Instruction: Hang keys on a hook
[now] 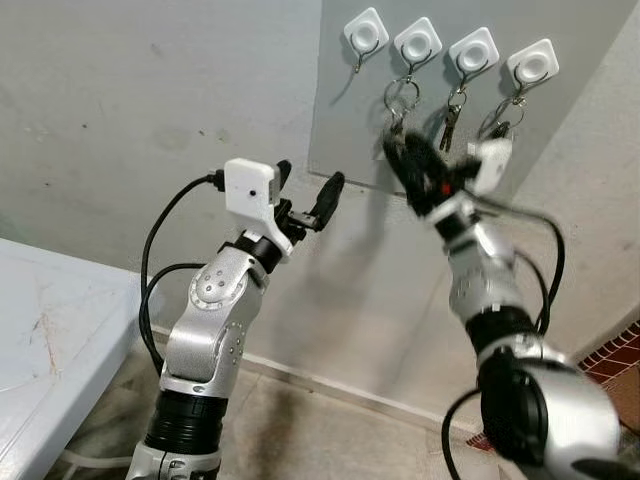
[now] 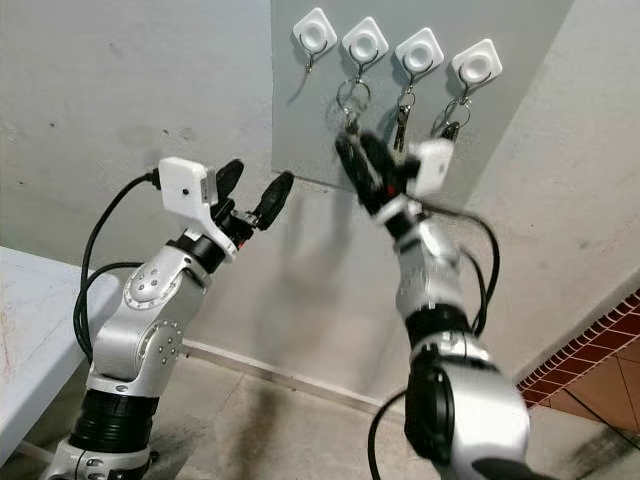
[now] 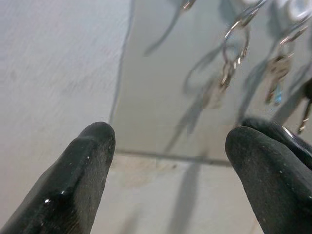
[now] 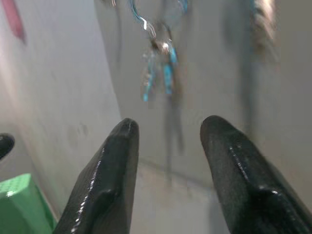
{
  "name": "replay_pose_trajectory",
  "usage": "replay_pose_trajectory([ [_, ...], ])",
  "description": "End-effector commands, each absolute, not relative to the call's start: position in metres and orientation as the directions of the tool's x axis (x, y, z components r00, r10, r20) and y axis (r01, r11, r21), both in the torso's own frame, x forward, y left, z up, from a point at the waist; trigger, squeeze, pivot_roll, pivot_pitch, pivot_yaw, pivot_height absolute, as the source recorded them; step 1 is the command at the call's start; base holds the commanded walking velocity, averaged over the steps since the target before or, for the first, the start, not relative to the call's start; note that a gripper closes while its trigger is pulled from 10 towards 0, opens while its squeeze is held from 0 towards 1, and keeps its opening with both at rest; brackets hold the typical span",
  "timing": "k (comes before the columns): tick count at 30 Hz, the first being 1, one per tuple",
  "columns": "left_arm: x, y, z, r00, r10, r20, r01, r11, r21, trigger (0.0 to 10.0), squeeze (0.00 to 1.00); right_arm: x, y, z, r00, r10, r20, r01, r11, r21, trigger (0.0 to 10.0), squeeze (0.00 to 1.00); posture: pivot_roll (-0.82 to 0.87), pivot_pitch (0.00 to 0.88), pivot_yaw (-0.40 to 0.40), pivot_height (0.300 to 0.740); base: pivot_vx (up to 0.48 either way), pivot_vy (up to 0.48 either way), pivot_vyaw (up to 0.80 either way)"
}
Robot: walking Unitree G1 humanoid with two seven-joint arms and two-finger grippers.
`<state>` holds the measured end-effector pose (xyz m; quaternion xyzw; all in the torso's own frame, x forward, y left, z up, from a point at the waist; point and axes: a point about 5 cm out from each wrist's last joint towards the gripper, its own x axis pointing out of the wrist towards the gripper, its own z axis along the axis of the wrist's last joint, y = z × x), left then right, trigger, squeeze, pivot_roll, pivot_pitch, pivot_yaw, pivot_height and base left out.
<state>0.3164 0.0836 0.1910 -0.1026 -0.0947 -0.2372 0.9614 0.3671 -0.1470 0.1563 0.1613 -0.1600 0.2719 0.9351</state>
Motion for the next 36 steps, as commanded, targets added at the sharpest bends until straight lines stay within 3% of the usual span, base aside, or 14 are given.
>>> replay_pose_trajectory([
  [1,0.318,0.084,0.182,0.881,-0.424,0.209,0.459,0.873,-0.166,10.0,0.0,0.367,-0.149,0.166,0.786,0.451,0.422,-0.562,0.806,0.186,10.0,0.0,0.03,0.0,-0.041,0.74,0.0,0.0,0.0],
  [10,0.324,0.092,0.131,0.925,-0.369,0.088,0.379,0.896,-0.23,10.0,0.0,0.347,-0.156,0.119,0.858,0.424,0.29,-0.49,0.844,0.218,10.0,0.0,0.01,0.0,-0.034,0.74,0.0,0.0,0.0],
  [15,0.323,0.109,0.072,0.96,-0.263,-0.092,0.213,0.905,-0.368,10.0,0.0,0.321,-0.174,0.064,0.961,0.265,0.079,-0.276,0.925,0.261,10.0,0.0,0.0,0.0,-0.023,0.74,0.0,0.0,0.0],
  [20,0.307,0.121,0.03,0.949,-0.218,-0.229,0.149,0.947,-0.285,10.0,0.0,0.3,-0.187,0.031,0.983,0.165,-0.086,-0.136,0.954,0.268,10.0,0.0,-0.01,0.0,-0.013,0.74,0.0,0.0,0.0],
  [25,0.281,0.129,-0.007,0.899,-0.18,-0.398,0.134,0.981,-0.14,10.0,0.0,0.275,-0.195,-0.001,0.961,0.09,-0.26,-0.031,0.975,0.222,10.0,0.0,-0.02,0.0,-0.001,0.74,0.0,0.0,0.0],
  [27,0.274,0.13,-0.016,0.875,-0.184,-0.447,0.137,0.981,-0.137,10.0,0.0,0.267,-0.196,-0.009,0.95,0.075,-0.304,-0.014,0.98,0.198,10.0,0.0,-0.02,0.0,0.001,0.74,0.0,0.0,0.0],
  [29,0.252,0.135,-0.038,0.813,-0.213,-0.542,0.115,0.971,-0.208,10.0,0.0,0.241,-0.2,-0.034,0.892,0.031,-0.451,0.041,0.988,0.15,10.0,0.0,-0.03,0.0,0.012,0.74,0.0,0.0,0.0],
  [33,0.241,0.136,-0.047,0.784,-0.218,-0.581,0.119,0.972,-0.204,10.0,0.0,0.228,-0.202,-0.045,0.861,0.007,-0.509,0.083,0.985,0.153,10.0,0.0,-0.03,0.0,0.015,0.74,0.0,0.0,0.0],
  [36,0.227,0.138,-0.057,0.752,-0.199,-0.628,0.079,0.974,-0.213,10.0,0.0,0.206,-0.202,-0.062,0.792,-0.022,-0.61,0.108,0.989,0.105,10.0,0.0,-0.03,0.0,0.023,0.74,0.0,0.0,0.0],
])
